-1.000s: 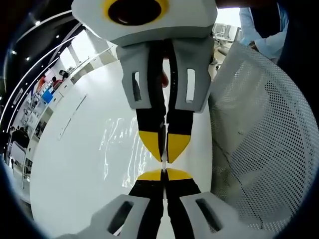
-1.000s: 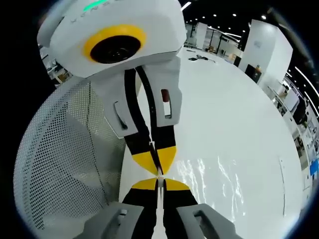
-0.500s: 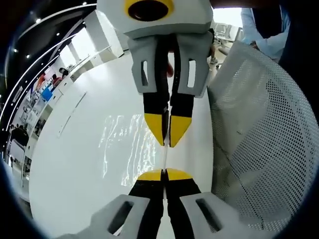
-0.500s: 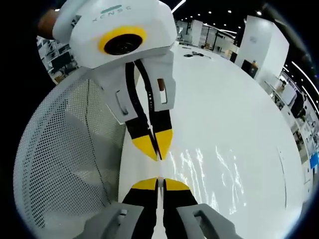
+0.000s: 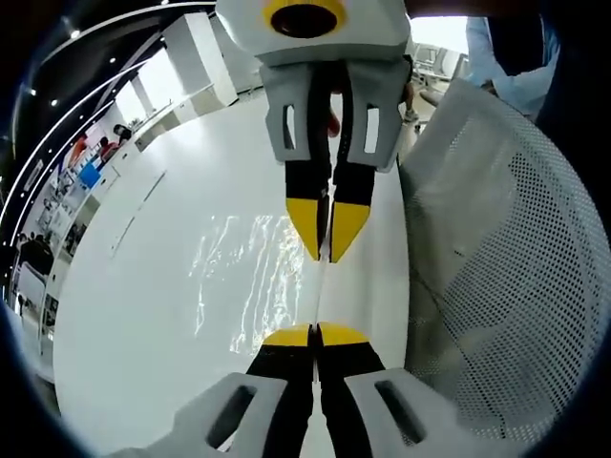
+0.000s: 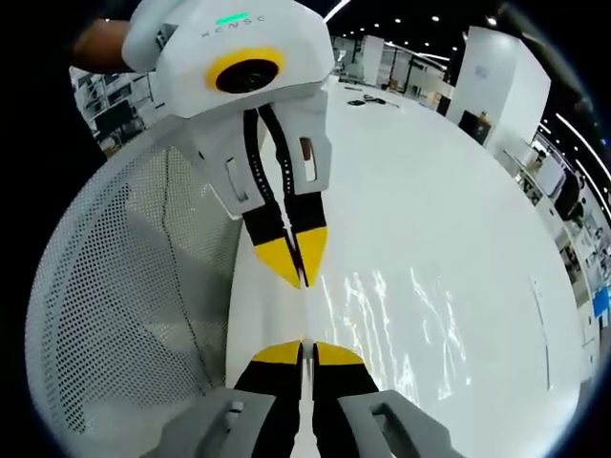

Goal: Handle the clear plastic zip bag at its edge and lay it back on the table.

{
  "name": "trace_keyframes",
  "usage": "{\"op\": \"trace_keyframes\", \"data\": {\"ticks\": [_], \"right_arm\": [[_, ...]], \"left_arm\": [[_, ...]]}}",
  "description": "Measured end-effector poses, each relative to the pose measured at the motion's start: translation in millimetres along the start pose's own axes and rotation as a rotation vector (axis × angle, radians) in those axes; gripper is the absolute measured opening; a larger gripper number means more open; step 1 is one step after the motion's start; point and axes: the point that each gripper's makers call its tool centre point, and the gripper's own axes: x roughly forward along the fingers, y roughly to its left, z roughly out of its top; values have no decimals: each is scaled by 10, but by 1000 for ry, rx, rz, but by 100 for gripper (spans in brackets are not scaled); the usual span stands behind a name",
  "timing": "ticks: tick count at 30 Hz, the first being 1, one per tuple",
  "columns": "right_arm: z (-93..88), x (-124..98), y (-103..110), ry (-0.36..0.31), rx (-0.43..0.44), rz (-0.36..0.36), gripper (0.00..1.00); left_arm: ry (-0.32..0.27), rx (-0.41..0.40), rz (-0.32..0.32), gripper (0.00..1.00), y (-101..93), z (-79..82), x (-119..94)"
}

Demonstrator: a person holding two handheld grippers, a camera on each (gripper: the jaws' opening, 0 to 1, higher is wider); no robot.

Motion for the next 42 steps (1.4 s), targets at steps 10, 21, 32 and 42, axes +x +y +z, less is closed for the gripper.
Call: {"op": "trace_keyframes", "data": {"ticks": [10,21,32,42], "right_arm": [[-74,-40,-14,-2,21,-8,0],[-101,-69,-57,-7,27,-20,0],[-194,-118,-70,0,32,-26,0],[-280,-168,-67,4,51,-36,0]], "left_arm": [[18,17,-5,0,47,-18,-18],[29,11,-11,0,95,-35,-54],[39,11,-19,0,94,-61,-52],[49,20,-22,0,104,-60,-70]]}}
